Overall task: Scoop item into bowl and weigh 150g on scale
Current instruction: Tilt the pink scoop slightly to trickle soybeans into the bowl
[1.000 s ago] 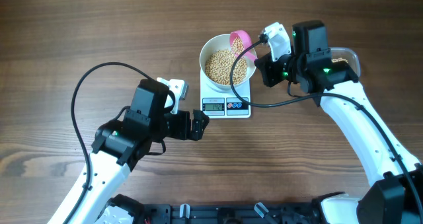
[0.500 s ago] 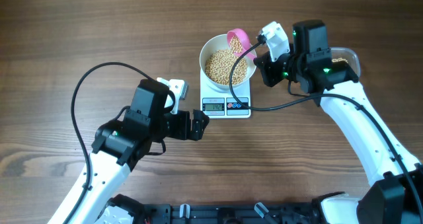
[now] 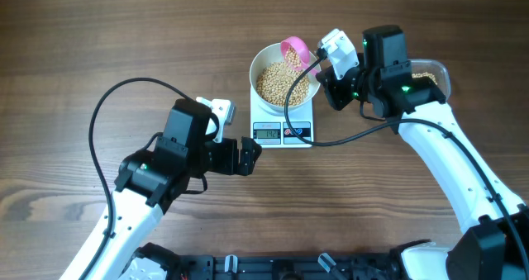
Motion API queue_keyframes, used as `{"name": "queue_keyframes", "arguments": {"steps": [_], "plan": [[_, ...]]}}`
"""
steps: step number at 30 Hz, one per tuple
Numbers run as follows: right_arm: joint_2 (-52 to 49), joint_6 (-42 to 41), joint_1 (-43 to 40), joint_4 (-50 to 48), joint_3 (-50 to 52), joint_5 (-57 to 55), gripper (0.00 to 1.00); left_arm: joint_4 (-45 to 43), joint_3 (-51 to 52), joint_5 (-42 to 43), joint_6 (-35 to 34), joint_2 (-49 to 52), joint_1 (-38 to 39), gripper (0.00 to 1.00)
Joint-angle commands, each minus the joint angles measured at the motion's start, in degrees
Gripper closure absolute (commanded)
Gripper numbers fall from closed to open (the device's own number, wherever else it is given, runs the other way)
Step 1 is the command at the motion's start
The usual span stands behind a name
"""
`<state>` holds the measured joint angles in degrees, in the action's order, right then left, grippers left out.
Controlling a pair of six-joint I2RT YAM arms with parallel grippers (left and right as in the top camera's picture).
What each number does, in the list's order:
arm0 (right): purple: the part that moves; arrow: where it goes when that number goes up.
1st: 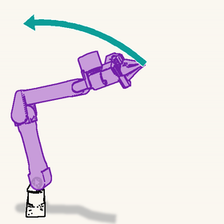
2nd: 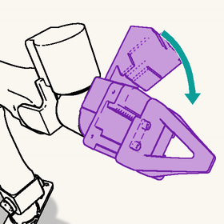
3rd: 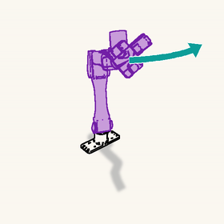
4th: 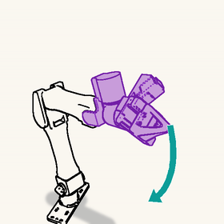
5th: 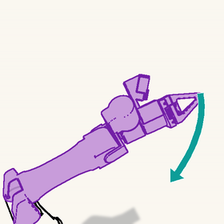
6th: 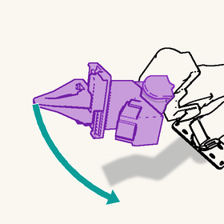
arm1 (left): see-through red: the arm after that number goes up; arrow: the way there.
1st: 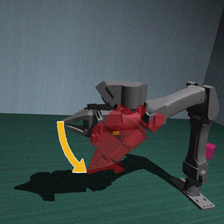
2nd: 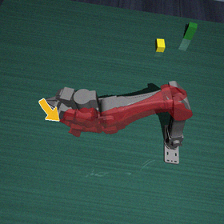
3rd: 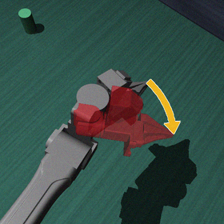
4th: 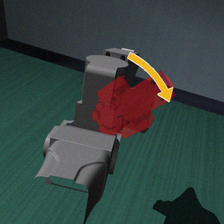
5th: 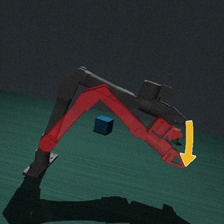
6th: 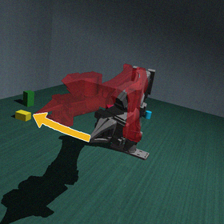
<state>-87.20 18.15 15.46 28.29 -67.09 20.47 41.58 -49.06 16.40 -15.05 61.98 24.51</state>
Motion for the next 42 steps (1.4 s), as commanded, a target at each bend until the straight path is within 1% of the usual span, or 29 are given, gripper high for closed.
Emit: {"name": "queue_keyframes", "arguments": {"steps": [1, 5, 9, 16, 18, 38, 41, 42], "plan": [[0.79, -2.80, 0.22, 0.83, -0.57, 0.94, 0.96, -0.17, -0.57, 0.50, 1.18, 0.13, -0.37, 0.00], [0.79, -3.67, 0.22, 3.28, -0.57, 3.15, 0.96, -0.17, -0.57, 0.50, 1.18, 0.13, -0.37, 0.00], [0.79, -8.04, 0.22, 4.37, -0.57, 3.78, 0.96, -0.17, -0.57, 0.50, 1.18, 0.13, -0.37, 0.00], [0.79, -8.33, 0.22, 4.17, -0.57, 5.09, 0.96, -0.17, -0.57, 0.50, 1.18, 0.13, -0.37, 0.00], [0.79, -9.51, 0.22, 3.89, -0.57, 5.09, 0.96, -0.17, -0.57, 0.50, 1.18, 0.13, -0.37, 0.00], [0.79, -9.03, 0.22, 1.01, -0.57, 5.07, 0.96, -0.17, -0.57, 0.50, 1.18, 0.13, -0.37, 0.00], [0.63, -4.57, 0.22, 1.53, -0.55, 4.83, 0.96, -0.17, -0.57, 0.50, 1.18, 0.13, -0.37, 0.00], [0.63, -4.52, 0.22, 1.42, -0.55, 4.85, 0.96, -0.17, -0.57, 0.50, 1.18, 0.13, -0.37, 0.00]]}}
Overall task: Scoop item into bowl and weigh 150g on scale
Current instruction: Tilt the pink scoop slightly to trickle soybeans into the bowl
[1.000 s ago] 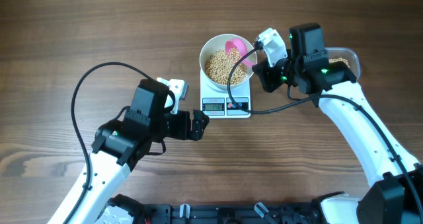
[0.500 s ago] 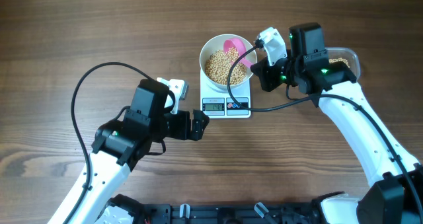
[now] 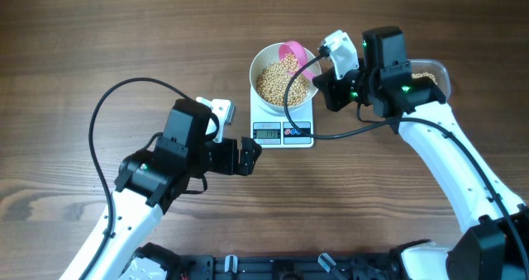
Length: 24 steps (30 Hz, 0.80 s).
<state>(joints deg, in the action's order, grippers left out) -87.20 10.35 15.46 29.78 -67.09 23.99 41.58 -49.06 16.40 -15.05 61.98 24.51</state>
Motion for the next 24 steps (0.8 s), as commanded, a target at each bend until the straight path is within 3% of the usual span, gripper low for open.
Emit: {"name": "queue_keyframes", "arguments": {"steps": [1, 14, 18, 24], "plan": [[0.63, 2.95, 0.22, -0.20, -0.55, 1.38, 0.96, -0.17, -0.57, 0.50, 1.18, 0.13, -0.37, 0.00], [0.52, -0.26, 0.22, -0.61, -0.55, 1.60, 0.96, -0.17, -0.57, 0.50, 1.18, 0.13, -0.37, 0.00], [0.52, 4.98, 0.22, -0.13, -0.55, 1.07, 0.96, -0.17, -0.57, 0.50, 1.18, 0.13, -0.37, 0.00], [0.52, 6.45, 0.22, -0.13, -0.55, 0.09, 0.96, -0.17, -0.57, 0.50, 1.18, 0.13, -0.37, 0.00]]}}
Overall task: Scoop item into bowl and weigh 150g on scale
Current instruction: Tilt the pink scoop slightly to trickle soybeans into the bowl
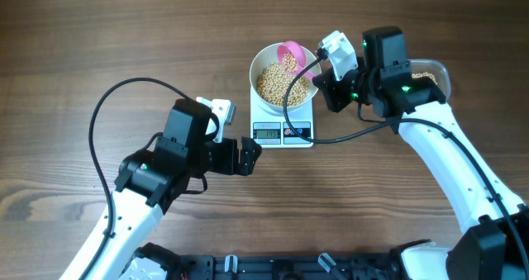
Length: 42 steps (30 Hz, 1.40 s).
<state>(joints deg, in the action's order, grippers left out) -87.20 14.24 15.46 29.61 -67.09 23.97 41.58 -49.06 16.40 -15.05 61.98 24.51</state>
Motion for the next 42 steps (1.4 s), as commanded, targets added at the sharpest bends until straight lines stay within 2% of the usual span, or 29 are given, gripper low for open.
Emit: {"name": "queue_keyframes", "arguments": {"steps": [1, 11, 42], "plan": [[0.52, 3.06, 0.22, 0.02, -0.55, -0.63, 0.96, -0.17, -0.57, 0.50, 1.18, 0.13, -0.37, 0.00], [0.39, 8.35, 0.24, 0.31, -0.55, -3.67, 0.96, -0.17, -0.57, 0.50, 1.18, 0.13, -0.37, 0.00], [-0.22, 11.08, 2.21, -0.44, -0.55, -3.87, 0.96, -0.17, -0.57, 0.50, 1.18, 0.13, -0.37, 0.00]]}}
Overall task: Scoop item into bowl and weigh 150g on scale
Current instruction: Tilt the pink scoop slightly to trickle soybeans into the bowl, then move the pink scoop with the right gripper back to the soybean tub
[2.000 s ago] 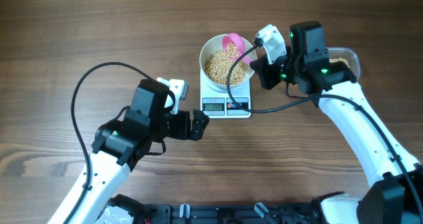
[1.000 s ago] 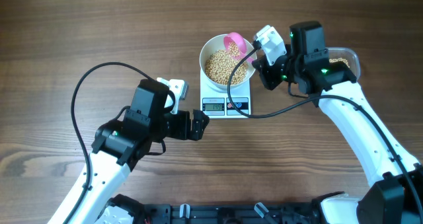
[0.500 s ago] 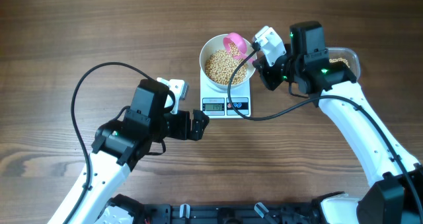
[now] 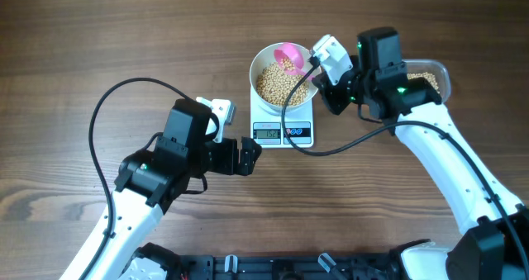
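A white bowl (image 4: 266, 68) holding tan beans (image 4: 279, 83) stands on the white scale (image 4: 283, 133), whose display faces the near side. The pink scoop (image 4: 288, 55) is tipped over the beans at the bowl's far rim. My right gripper (image 4: 316, 68) is at the bowl's right edge, shut on the pink scoop; its fingers are mostly hidden under the wrist camera. My left gripper (image 4: 250, 157) hovers just left of the scale's front corner, open and holding nothing.
A clear container of beans (image 4: 430, 72) sits at the right, partly behind the right arm. A black cable (image 4: 335, 144) loops in front of the scale; another cable (image 4: 103, 106) arcs over the left of the wooden table (image 4: 99, 32).
The right wrist has shifted a little to the left, closer to the bowl, and its cable hangs lower in front of the scale. The scoop stays over the bowl's far side. The left arm is unmoved.
The right gripper held the pink scoop over the bowl's far right rim. Then the scoop sat slightly further left over the beans, and after that it looked smaller and more tipped. It is still there now, with the wrist nearer the bowl. The left arm stayed still.
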Motion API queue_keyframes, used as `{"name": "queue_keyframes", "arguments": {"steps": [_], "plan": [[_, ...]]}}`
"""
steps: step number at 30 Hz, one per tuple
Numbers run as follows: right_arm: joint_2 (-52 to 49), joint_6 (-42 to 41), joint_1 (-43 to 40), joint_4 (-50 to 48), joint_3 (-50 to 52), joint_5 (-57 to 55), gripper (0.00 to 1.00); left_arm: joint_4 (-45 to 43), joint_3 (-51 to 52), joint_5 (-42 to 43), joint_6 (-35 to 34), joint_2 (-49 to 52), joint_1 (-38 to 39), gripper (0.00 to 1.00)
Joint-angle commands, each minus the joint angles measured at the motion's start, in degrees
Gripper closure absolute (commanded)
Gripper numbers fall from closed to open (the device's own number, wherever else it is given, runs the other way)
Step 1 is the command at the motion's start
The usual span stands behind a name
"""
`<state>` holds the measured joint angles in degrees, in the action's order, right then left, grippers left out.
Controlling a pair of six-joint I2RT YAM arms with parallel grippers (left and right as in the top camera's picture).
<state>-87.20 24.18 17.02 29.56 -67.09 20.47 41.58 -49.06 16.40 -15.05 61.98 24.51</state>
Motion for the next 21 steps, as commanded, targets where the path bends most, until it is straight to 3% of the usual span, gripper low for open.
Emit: {"name": "queue_keyframes", "arguments": {"steps": [1, 8, 16, 21], "plan": [[-0.22, 1.11, 0.66, -0.37, -0.55, -0.39, 0.96, -0.17, -0.57, 0.50, 1.18, 0.13, -0.37, 0.00], [-0.24, -8.98, 0.57, -0.37, -0.55, 0.37, 0.96, -0.17, -0.57, 0.50, 1.18, 0.13, -0.37, 0.00], [-0.24, -22.12, -2.25, -0.44, -0.55, 8.92, 0.96, -0.17, -0.57, 0.50, 1.18, 0.13, -0.37, 0.00], [-0.22, -25.94, -6.49, -2.49, -0.55, 14.67, 0.96, -0.17, -0.57, 0.50, 1.18, 0.13, -0.37, 0.00]]}}
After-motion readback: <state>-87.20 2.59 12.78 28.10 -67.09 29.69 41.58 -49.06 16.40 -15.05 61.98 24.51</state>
